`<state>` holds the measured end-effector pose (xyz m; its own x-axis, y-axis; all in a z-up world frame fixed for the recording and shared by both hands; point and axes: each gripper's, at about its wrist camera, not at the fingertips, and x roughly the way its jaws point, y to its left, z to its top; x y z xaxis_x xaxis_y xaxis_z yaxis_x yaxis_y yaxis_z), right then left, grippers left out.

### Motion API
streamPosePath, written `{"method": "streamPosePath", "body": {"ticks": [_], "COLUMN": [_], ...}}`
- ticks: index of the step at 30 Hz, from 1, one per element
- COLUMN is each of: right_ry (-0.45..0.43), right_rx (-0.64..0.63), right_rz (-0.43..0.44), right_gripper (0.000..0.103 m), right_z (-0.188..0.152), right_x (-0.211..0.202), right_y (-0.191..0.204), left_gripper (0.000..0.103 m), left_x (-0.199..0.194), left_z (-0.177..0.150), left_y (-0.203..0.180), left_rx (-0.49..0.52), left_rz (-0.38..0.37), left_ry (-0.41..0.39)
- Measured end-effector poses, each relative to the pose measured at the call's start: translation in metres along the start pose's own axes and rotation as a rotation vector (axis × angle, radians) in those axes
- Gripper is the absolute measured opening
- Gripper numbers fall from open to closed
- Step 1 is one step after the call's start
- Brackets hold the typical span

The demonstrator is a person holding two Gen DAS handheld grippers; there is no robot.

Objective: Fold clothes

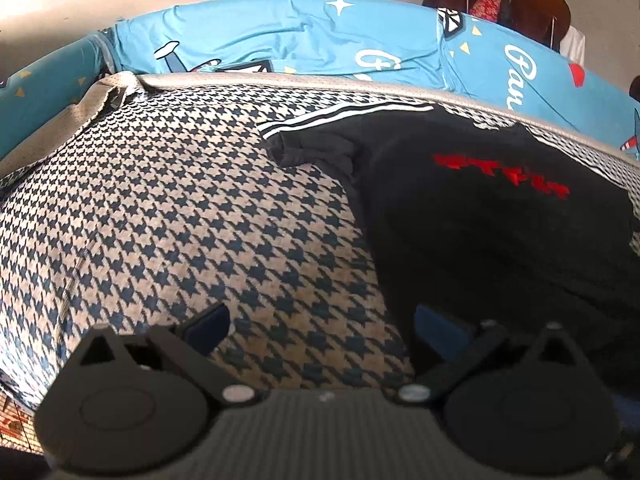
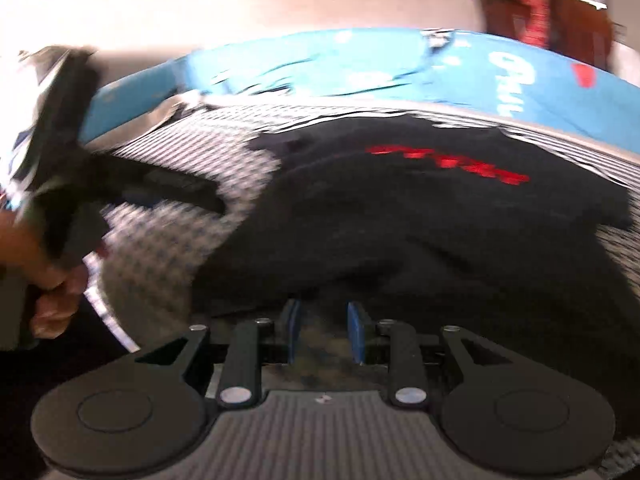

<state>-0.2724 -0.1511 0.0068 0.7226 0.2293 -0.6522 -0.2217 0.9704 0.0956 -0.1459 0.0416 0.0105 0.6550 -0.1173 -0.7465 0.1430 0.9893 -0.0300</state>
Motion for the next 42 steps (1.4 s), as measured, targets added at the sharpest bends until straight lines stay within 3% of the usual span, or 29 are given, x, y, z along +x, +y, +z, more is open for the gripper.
{"method": "streamPosePath", "body": {"ticks": [4,12,17,22,31,34,37,42], "right_ry": [0.028,0.073,-0.010,-0.053,-0.008,-0.022,-0.064,-0.058], "right_rx": [-0.060,0.047,0.016,-0.021,0.067,0.043,-0.058,-0.082], "right_rz": [0.084,0.139,0.112,0.102,0.070,0.064,0.021,0.011], "right_gripper": [0.026,0.028,0.021,0.021,0.022,0.030,0.041,0.042], "right_z": [0.001,0.009,0.021,0.043,0.069,0.066,0.061,0.059], "right_x": [0.014,0.041,0.044,0.065,0.114,0.104,0.092,0.096], "right_y": [0.026,0.028,0.040,0.036,0.006,0.005,0.014,0.014], "left_gripper": [0.103,0.103,0.103,0.103,0.103,0.103,0.103,0.103], "left_x": [-0.003,-0.009,-0.014,-0.018,-0.016,-0.016,-0.015,-0.014], "left_z": [0.001,0.003,0.004,0.006,0.010,0.011,0.012,0.013], "left_y": [0.005,0.015,0.022,0.030,0.041,0.045,0.047,0.043], "left_rx": [-0.020,-0.051,-0.075,-0.096,-0.134,-0.159,-0.185,-0.180], "left_rz": [-0.001,-0.011,-0.004,0.012,0.019,0.020,0.013,0.011], "left_ry": [-0.006,-0.021,-0.040,-0.062,-0.063,-0.066,-0.068,-0.068]}}
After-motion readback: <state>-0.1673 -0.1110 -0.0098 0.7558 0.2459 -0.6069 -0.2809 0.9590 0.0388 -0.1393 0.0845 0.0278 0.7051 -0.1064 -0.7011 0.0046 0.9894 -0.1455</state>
